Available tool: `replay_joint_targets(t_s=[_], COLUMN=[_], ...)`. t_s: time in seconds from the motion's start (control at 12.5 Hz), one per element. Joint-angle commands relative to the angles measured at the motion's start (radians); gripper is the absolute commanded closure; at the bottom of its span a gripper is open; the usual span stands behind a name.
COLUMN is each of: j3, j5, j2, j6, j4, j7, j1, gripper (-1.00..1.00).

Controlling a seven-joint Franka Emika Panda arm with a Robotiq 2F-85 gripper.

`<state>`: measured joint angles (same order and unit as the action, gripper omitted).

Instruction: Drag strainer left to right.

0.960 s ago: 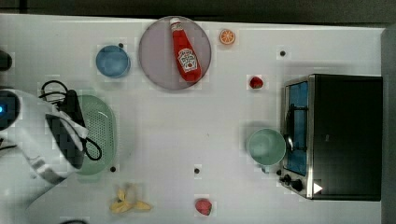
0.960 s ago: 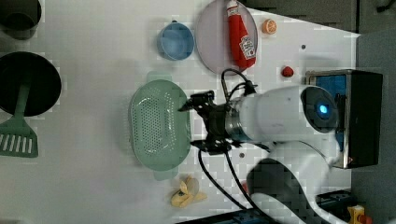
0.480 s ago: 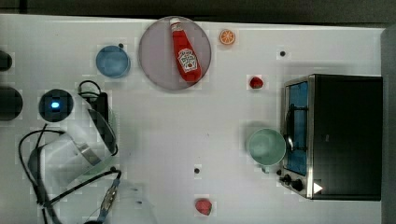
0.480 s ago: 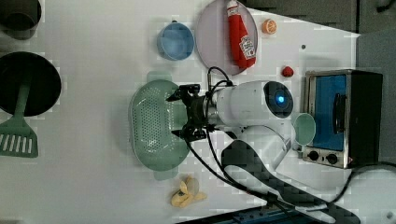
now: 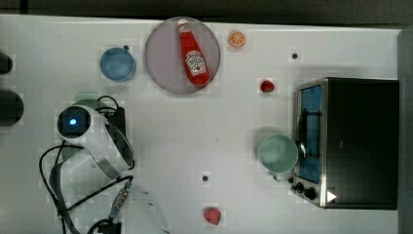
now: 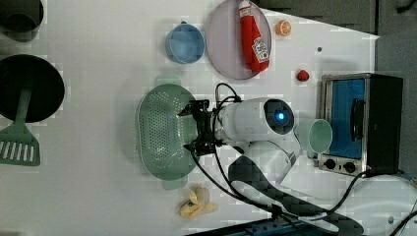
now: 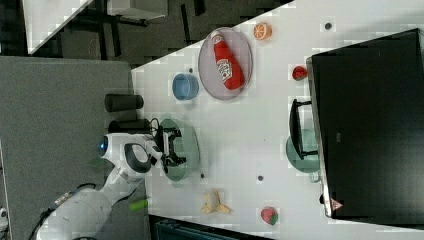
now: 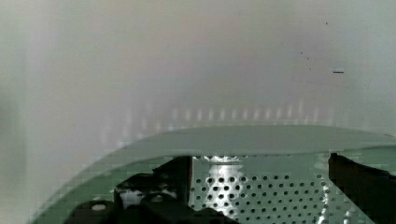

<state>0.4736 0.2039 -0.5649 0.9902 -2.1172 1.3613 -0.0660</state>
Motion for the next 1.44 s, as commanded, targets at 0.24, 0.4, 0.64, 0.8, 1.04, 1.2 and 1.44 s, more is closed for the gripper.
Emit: replay_joint_targets(t_s=[0.24, 0.4, 0.64, 0.8, 1.04, 1.2, 1.44], j3=[-0.045, -0.072, -0.096, -0.102, -0.124, -0.142, -0.175], j5=[0.016, 0.025, 0.027, 0.027, 0.027, 0.027, 0.027], j2=[0.011, 0.016, 0.046, 0.08, 0.122, 0.138, 0.145], j6=[0.062, 0.068, 0.069, 0.069, 0.077, 0.078, 0.079], j4=[-0.038, -0.058, -0.093, -0.132, -0.187, -0.207, -0.219], j7=[0.037, 0.036, 0.031, -0.01, -0.082, -0.125, -0.179], j1=[0.014, 0.017, 0.04, 0.065, 0.109, 0.137, 0.174], gripper=[-1.0, -1.0, -1.0, -1.0, -1.0, -1.0, -1.0])
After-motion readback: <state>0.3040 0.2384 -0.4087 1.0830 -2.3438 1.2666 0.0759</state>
